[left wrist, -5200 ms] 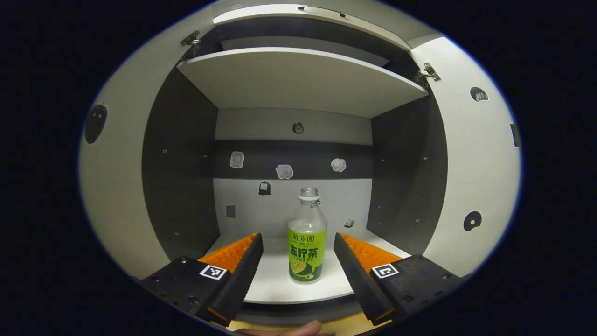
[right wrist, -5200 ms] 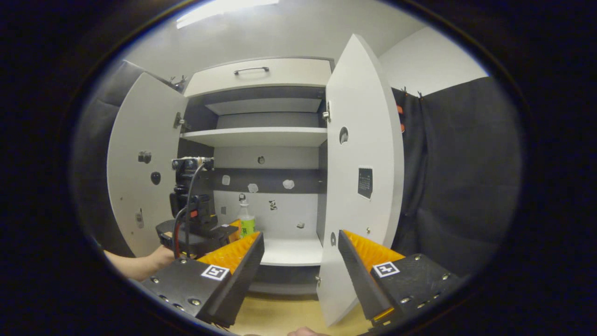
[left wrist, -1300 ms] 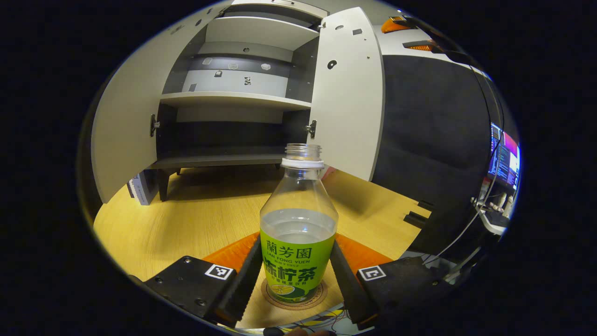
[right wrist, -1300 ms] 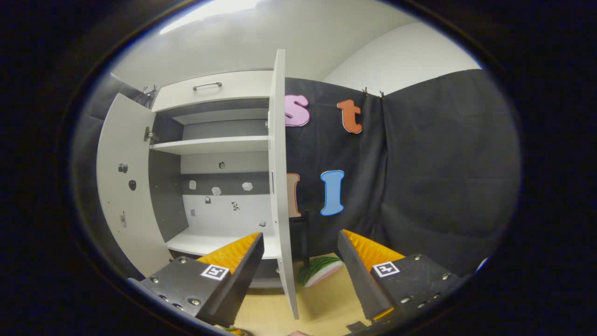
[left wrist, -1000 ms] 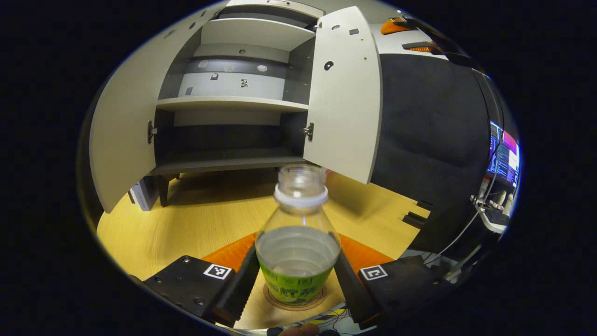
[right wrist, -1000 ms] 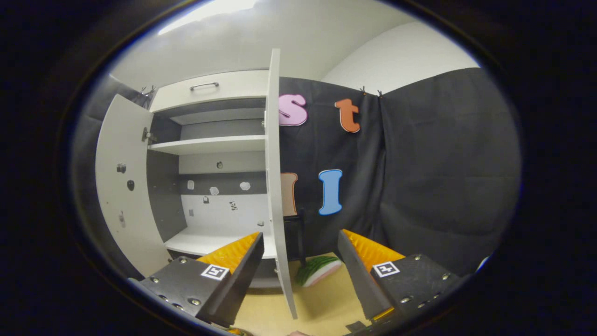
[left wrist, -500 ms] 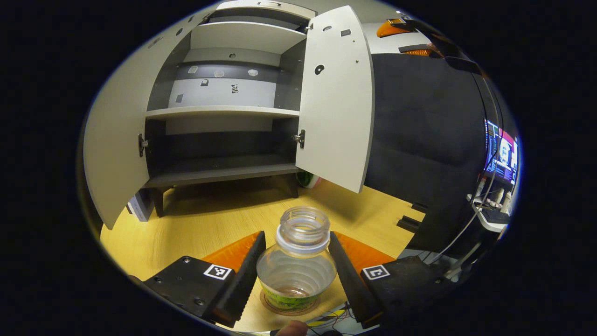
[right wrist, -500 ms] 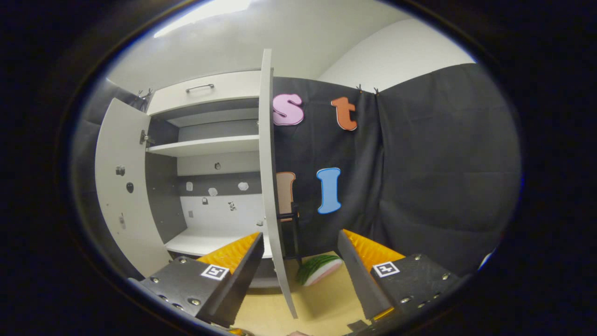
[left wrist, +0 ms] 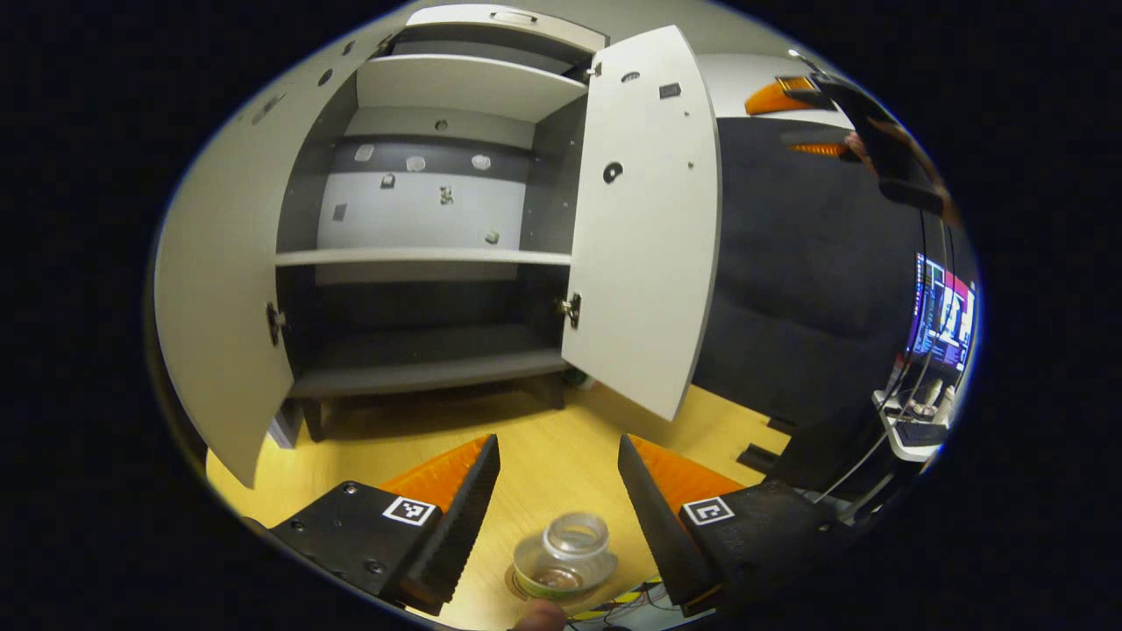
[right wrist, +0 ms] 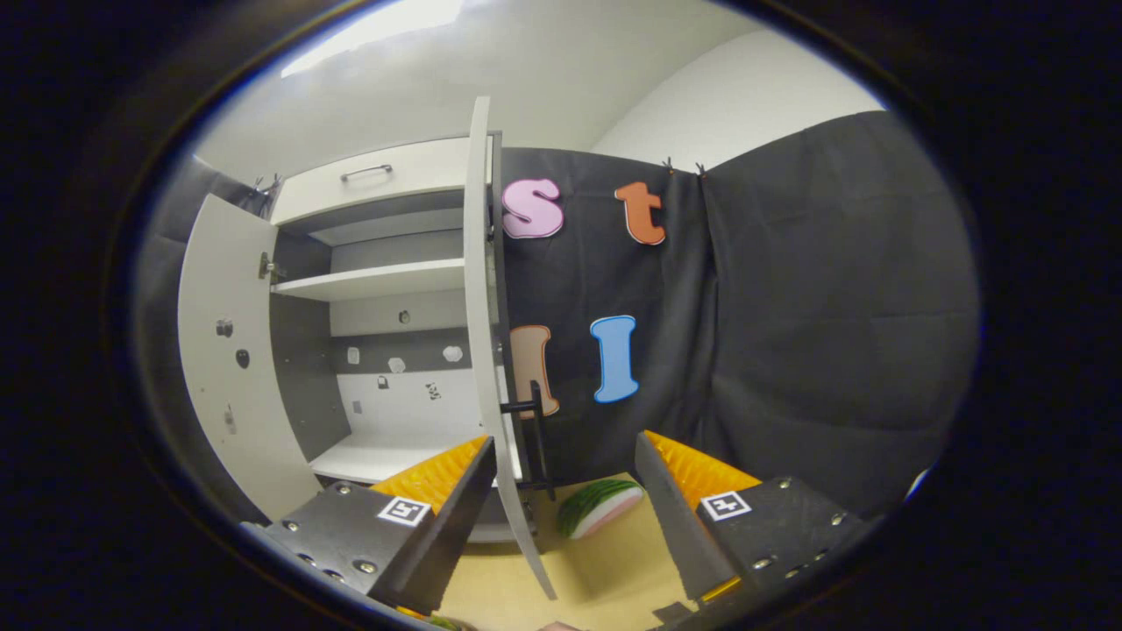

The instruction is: Grasp the bottle in the cabinet with the left hand and place it on the coaster, then close the right door with the right hand and the left door with the left hand.

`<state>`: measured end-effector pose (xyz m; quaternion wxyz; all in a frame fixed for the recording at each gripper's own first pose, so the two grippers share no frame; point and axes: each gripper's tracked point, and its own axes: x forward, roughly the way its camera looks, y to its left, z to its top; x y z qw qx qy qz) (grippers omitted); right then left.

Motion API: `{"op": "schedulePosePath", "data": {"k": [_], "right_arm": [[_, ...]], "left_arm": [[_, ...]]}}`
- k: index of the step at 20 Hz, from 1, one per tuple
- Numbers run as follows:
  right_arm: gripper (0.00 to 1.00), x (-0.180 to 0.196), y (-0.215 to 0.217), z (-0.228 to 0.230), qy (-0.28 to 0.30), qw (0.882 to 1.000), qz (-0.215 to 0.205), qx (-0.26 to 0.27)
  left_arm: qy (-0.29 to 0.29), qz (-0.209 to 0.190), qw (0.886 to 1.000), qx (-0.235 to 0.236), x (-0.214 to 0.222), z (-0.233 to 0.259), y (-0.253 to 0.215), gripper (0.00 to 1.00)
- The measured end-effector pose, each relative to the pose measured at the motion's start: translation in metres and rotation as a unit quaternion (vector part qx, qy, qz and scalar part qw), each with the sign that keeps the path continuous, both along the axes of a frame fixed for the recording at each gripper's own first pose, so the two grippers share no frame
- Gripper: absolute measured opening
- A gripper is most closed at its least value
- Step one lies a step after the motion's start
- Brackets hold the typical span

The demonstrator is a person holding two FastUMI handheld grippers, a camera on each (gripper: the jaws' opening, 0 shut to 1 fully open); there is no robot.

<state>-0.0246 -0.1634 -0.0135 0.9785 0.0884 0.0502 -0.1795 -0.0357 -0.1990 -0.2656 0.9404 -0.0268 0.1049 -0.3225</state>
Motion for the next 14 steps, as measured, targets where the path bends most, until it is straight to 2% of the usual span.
{"op": "schedulePosePath", "data": {"k": [1, 2, 3, 4, 5, 6, 7, 9, 11, 12, 14], "right_arm": [[0.93, -0.002, -0.003, -0.003, 0.003, 1.000, 0.002, -0.002], [0.96, -0.004, -0.008, -0.005, 0.004, 1.000, 0.002, -0.007], [0.94, -0.007, -0.015, -0.006, 0.004, 1.000, -0.001, -0.014], [0.96, -0.011, -0.025, -0.002, -0.006, 1.000, -0.015, -0.022], [0.93, -0.013, -0.036, 0.002, -0.019, 0.999, -0.027, -0.029], [0.99, -0.015, -0.044, 0.006, -0.028, 0.998, -0.037, -0.032], [0.96, -0.015, -0.051, 0.007, -0.032, 0.998, -0.041, -0.033], [0.96, -0.015, -0.068, 0.008, -0.036, 0.998, -0.049, -0.035], [0.99, -0.013, -0.079, 0.013, -0.045, 0.997, -0.048, -0.045], [0.96, -0.009, -0.087, 0.012, -0.043, 0.997, -0.048, -0.053], [0.96, 0.003, -0.098, 0.000, -0.022, 0.997, -0.039, -0.064]], "left_arm": [[-0.008, 0.006, 1.000, -0.001, 0.003, 0.016, 0.004, 0.87], [-0.020, 0.013, 1.000, -0.001, 0.006, 0.036, 0.009, 0.88], [-0.035, 0.022, 0.999, -0.004, 0.011, 0.057, 0.015, 0.88], [-0.043, 0.028, 0.999, -0.004, 0.015, 0.076, 0.020, 0.89], [-0.053, 0.035, 0.998, -0.006, 0.016, 0.093, 0.026, 0.89], [-0.058, 0.039, 0.998, -0.002, 0.019, 0.109, 0.031, 0.90], [-0.063, 0.040, 0.997, 0.003, 0.019, 0.121, 0.036, 0.90], [-0.079, 0.056, 0.995, 0.012, 0.023, 0.151, 0.050, 0.90], [-0.088, 0.062, 0.994, 0.014, 0.021, 0.177, 0.058, 0.90], [-0.089, 0.068, 0.994, 0.014, 0.022, 0.187, 0.064, 0.89], [-0.091, 0.077, 0.993, 0.011, 0.020, 0.207, 0.074, 0.89]]}}
